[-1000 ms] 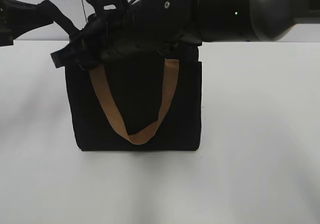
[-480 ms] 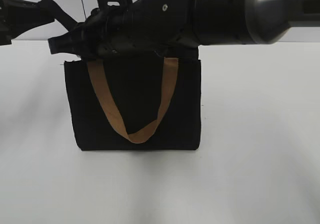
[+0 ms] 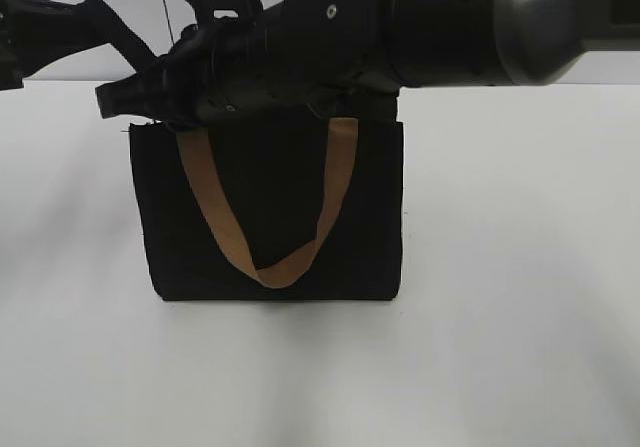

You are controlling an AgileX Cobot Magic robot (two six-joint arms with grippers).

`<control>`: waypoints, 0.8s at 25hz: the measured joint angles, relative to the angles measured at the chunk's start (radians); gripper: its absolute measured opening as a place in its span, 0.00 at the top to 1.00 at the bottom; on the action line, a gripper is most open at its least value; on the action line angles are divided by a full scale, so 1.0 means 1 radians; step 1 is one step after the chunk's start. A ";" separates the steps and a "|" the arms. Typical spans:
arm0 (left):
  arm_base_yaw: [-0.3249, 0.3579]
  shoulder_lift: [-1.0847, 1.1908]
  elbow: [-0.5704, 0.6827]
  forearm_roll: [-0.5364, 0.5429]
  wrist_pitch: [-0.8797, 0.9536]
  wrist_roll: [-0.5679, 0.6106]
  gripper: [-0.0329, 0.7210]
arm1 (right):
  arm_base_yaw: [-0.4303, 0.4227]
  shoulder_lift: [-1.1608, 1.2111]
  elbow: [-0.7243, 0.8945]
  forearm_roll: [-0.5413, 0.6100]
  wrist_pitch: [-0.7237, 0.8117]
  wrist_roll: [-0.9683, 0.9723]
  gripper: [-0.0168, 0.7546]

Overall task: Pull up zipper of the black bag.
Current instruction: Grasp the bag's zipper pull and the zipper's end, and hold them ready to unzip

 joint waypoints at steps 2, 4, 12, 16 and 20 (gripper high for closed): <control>0.000 0.000 0.000 0.000 0.000 0.000 0.92 | 0.000 -0.001 0.000 0.000 0.011 0.000 1.00; 0.000 0.000 0.000 0.001 0.006 0.000 0.92 | 0.000 -0.005 0.000 0.000 0.037 0.000 1.00; 0.000 0.000 0.000 0.060 0.068 -0.086 0.92 | -0.043 -0.048 -0.090 0.000 0.188 0.000 1.00; 0.000 -0.021 0.000 0.158 0.118 -0.192 0.93 | -0.088 -0.056 -0.135 0.000 0.258 0.000 1.00; 0.000 -0.059 0.000 0.197 0.174 -0.260 0.93 | -0.106 -0.056 -0.136 0.000 0.318 -0.002 1.00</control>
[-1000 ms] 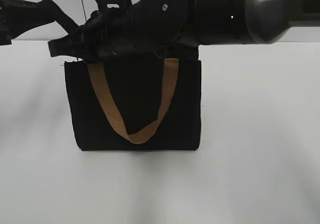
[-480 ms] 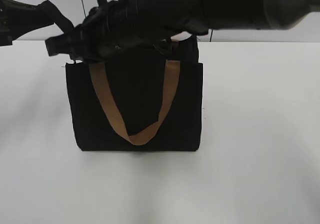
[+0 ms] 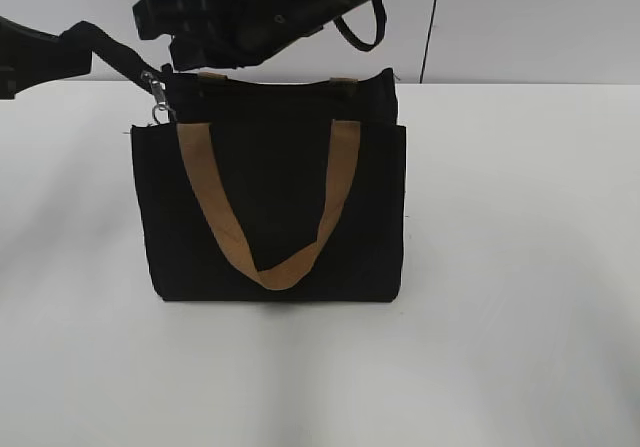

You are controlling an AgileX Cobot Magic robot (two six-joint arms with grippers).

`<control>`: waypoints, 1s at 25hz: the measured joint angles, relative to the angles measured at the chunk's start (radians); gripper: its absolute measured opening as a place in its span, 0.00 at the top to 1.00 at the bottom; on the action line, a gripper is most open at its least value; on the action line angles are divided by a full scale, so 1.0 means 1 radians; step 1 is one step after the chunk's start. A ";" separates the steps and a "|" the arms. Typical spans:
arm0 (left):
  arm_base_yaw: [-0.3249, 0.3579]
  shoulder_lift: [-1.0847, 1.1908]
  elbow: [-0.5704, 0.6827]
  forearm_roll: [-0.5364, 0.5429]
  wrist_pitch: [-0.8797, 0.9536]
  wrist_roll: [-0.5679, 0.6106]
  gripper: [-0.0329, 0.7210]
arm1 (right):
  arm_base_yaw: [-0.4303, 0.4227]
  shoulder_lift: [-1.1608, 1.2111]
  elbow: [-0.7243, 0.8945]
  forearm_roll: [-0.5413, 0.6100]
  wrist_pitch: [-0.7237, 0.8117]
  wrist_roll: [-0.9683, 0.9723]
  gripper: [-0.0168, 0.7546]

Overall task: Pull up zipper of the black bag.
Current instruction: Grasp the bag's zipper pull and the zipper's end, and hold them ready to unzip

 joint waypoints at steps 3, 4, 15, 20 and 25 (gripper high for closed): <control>0.000 -0.003 0.000 -0.013 0.001 -0.009 0.93 | 0.000 0.000 0.000 0.000 0.037 -0.024 0.95; 0.000 -0.003 0.000 -0.030 0.001 -0.009 0.93 | 0.000 0.001 0.000 0.000 0.058 -0.044 0.90; 0.000 -0.003 0.000 -0.142 -0.034 -0.006 0.93 | 0.031 0.049 0.000 0.079 0.070 -0.199 0.72; 0.000 -0.003 0.000 -0.144 -0.074 -0.005 0.93 | 0.032 0.073 0.000 0.091 0.027 -0.201 0.72; 0.000 -0.003 0.000 -0.149 -0.084 -0.002 0.93 | 0.032 0.076 0.000 0.123 0.013 -0.221 0.72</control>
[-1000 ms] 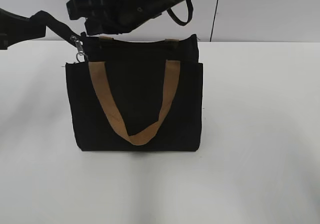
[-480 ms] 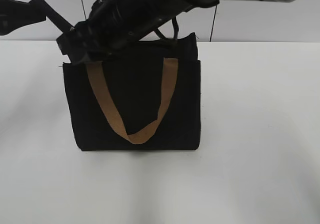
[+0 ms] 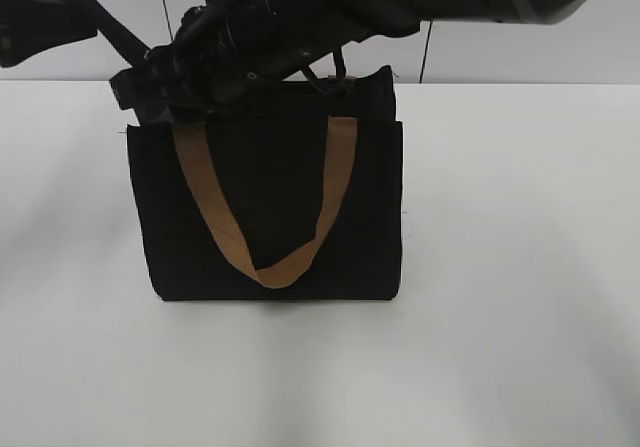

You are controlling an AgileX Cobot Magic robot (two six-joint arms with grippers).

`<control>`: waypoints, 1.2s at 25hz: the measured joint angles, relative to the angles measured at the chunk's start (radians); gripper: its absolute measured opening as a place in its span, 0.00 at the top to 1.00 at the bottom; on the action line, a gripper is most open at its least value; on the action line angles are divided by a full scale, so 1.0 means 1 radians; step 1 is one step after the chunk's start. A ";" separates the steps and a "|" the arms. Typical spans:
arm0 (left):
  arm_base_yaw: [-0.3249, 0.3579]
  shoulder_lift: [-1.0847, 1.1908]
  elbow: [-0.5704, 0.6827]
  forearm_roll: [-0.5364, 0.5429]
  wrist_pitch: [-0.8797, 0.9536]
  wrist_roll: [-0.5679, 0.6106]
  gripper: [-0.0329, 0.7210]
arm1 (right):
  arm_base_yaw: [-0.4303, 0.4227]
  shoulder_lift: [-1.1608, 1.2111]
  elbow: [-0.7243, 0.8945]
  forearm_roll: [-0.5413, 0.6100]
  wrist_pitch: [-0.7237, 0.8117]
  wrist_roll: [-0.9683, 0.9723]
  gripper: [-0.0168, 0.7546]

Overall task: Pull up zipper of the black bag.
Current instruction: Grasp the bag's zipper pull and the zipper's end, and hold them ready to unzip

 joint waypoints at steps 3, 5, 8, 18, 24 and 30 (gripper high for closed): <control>0.000 0.000 0.000 -0.002 -0.005 0.000 0.93 | 0.001 0.000 0.000 0.007 0.003 -0.058 0.71; 0.000 0.000 0.000 -0.002 -0.008 0.000 0.93 | 0.003 0.000 0.000 0.009 0.015 -0.115 0.70; 0.000 0.000 0.000 -0.003 -0.009 0.000 0.93 | 0.004 0.000 0.000 0.032 0.032 -0.219 0.70; 0.000 0.000 0.000 -0.003 -0.014 0.000 0.93 | -0.003 -0.034 0.000 0.089 0.098 -0.387 0.55; 0.000 0.000 0.000 -0.003 -0.014 0.000 0.93 | -0.055 -0.066 -0.002 0.085 0.104 -0.385 0.54; 0.000 0.000 0.000 -0.003 -0.014 0.000 0.93 | -0.079 -0.055 -0.002 0.083 0.097 -0.376 0.60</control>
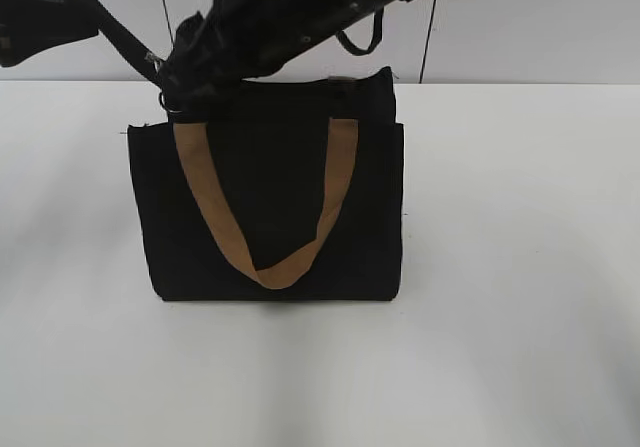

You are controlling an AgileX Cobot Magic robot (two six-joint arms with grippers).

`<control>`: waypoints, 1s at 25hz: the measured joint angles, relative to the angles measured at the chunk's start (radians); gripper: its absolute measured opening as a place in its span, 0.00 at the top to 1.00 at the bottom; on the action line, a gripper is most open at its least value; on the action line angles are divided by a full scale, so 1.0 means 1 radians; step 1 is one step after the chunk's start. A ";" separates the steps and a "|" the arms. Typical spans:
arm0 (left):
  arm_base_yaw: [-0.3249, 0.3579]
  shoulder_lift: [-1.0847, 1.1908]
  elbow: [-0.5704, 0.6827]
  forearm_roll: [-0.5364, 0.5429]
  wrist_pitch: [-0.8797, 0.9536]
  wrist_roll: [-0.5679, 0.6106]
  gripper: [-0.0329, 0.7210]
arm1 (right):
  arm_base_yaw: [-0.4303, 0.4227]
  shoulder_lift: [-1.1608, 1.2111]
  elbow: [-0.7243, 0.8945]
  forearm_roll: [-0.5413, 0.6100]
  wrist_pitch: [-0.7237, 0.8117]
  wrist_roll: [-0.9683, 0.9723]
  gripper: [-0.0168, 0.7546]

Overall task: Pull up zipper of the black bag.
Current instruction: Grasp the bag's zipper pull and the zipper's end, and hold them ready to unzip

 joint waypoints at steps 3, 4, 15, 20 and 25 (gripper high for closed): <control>0.000 0.000 0.000 0.000 -0.001 0.000 0.93 | 0.005 0.031 0.000 0.025 0.004 0.000 0.62; 0.000 0.000 0.000 0.000 -0.001 0.000 0.93 | 0.008 0.042 0.000 0.036 0.001 0.000 0.62; 0.000 0.000 0.000 0.003 -0.012 0.000 0.93 | 0.024 0.065 -0.001 0.097 -0.029 0.000 0.65; 0.000 0.000 0.000 0.002 -0.013 0.000 0.93 | 0.025 0.065 -0.001 0.119 -0.004 0.000 0.65; 0.000 0.000 0.000 0.001 -0.017 0.000 0.93 | 0.025 0.065 -0.001 0.136 0.009 0.001 0.65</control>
